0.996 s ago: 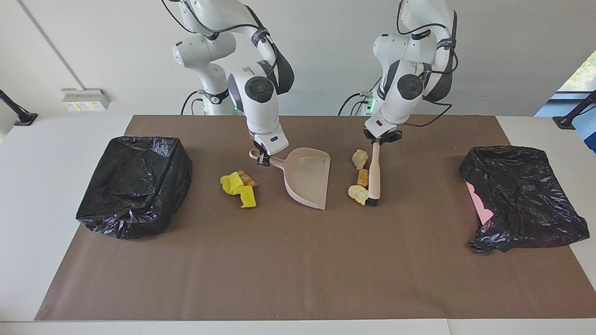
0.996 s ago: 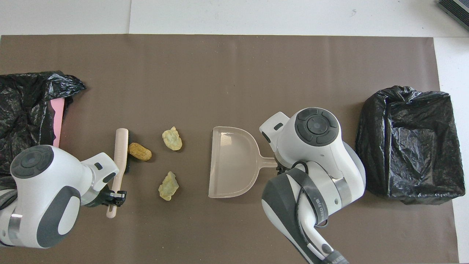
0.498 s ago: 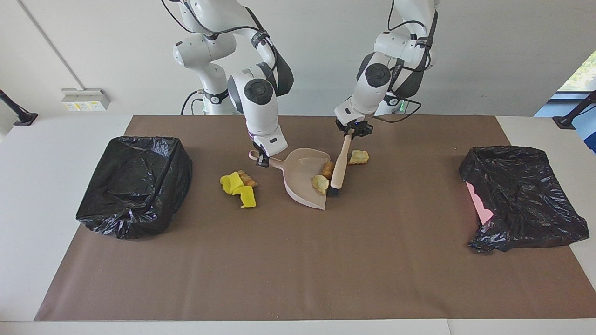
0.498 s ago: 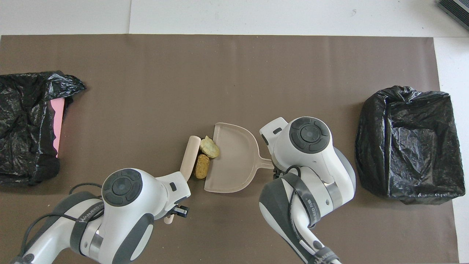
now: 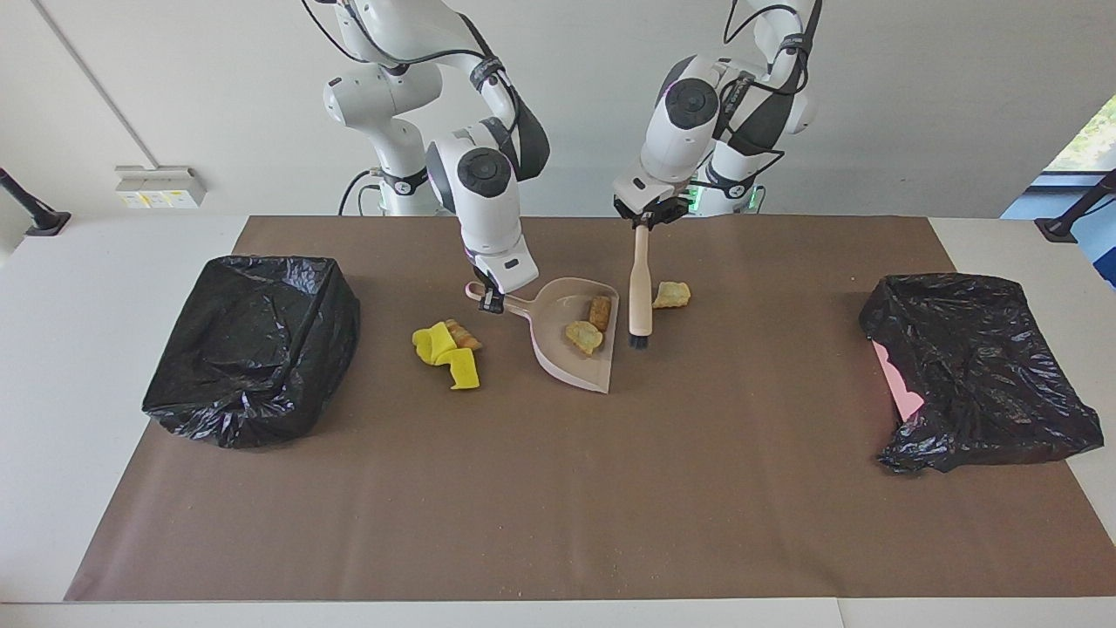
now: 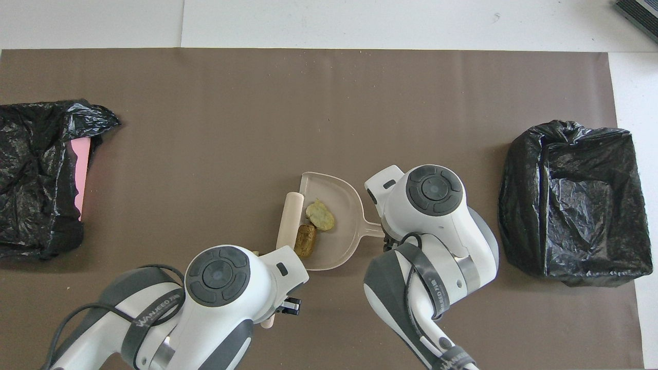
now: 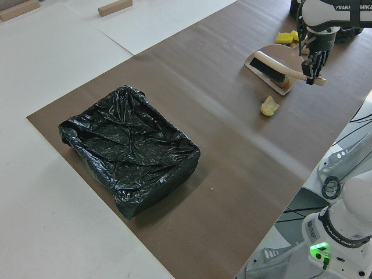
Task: Sweep and dump trash in bin
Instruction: 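Sweep the trash pieces into the dustpan with the left gripper's brush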
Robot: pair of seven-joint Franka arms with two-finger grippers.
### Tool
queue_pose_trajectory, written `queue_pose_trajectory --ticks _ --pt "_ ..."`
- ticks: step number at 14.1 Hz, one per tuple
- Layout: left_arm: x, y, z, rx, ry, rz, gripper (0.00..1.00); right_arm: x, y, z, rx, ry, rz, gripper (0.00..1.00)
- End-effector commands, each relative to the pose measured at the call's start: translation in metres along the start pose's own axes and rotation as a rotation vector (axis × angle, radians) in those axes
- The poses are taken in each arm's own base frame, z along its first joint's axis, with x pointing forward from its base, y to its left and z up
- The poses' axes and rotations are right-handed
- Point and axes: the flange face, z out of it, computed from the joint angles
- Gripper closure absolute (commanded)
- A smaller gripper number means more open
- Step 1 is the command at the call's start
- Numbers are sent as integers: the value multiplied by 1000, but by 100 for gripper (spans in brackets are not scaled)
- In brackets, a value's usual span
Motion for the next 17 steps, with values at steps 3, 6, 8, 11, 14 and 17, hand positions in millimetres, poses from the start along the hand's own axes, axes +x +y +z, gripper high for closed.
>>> queue_pose_trajectory --ticks 3,6,8,11,14,17 --pt "-30 -27 10 62 -49 -379 100 -5 -2 11 -20 2 18 100" --pt "-40 -34 45 67 -31 -587 100 -5 -2 12 -20 2 17 100" --pt "-36 -34 79 40 14 -747 100 -5 -2 12 -20 2 17 100" --pt "-22 -24 106 -38 25 -812 100 -5 -2 12 -20 2 17 100" --pt "11 -9 120 -163 70 -851 100 -5 -2 12 -20 2 17 100" --pt "23 23 106 -249 123 -713 100 -5 -2 12 -19 1 19 100"
